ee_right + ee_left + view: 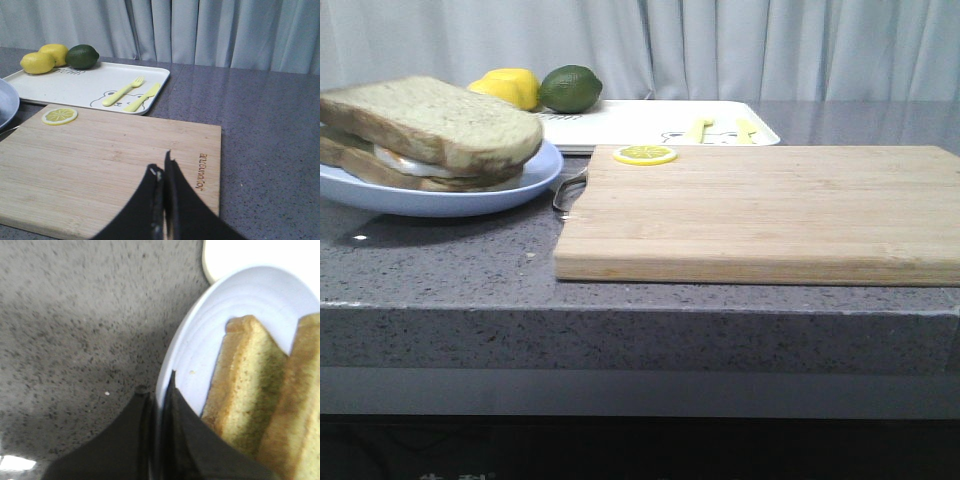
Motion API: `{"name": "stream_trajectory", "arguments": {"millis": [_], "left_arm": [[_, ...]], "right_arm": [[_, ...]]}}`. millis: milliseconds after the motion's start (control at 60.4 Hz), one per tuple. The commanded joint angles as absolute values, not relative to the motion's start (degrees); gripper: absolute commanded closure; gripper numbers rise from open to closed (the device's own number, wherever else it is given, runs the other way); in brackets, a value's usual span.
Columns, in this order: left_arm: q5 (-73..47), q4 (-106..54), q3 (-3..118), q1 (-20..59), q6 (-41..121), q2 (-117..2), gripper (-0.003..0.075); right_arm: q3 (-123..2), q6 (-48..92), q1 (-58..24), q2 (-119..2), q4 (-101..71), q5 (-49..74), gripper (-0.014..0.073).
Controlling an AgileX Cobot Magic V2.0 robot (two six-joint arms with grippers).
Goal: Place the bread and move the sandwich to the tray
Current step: 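Grasp the blue plate rim with the left gripper and lift it, then carry the plate toward the white tray and lower it onto the tray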
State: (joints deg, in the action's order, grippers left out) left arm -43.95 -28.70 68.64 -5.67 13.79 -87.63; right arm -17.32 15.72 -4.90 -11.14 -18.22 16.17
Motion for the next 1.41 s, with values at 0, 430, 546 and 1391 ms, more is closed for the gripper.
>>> {"name": "stream_trajectory", "arguments": {"millis": [0, 430, 546, 1391], "left_arm": [[-45.5, -37.5, 72.1, -8.0, 16.8, -84.7, 0.0739], [-47.7, -45.3, 81.6, -6.6, 17.6, -89.2, 0.0739], [-48.8, -45.3, 89.4, -4.1, 17.6, -94.2, 0.0739], [-60.3, -45.6, 148.1, 3.5, 3.5, -137.7, 0.0739]], "right_arm": [[-18.9, 16.3, -4.7, -11.5, -18.7, 11.5, 0.0679], [-18.9, 16.3, -4.7, -11.5, -18.7, 11.4, 0.0679], [-18.9, 16.3, -4.7, -11.5, -18.7, 11.4, 0.0679], [-18.9, 16.3, -4.7, -11.5, -18.7, 11.3, 0.0679]]}}
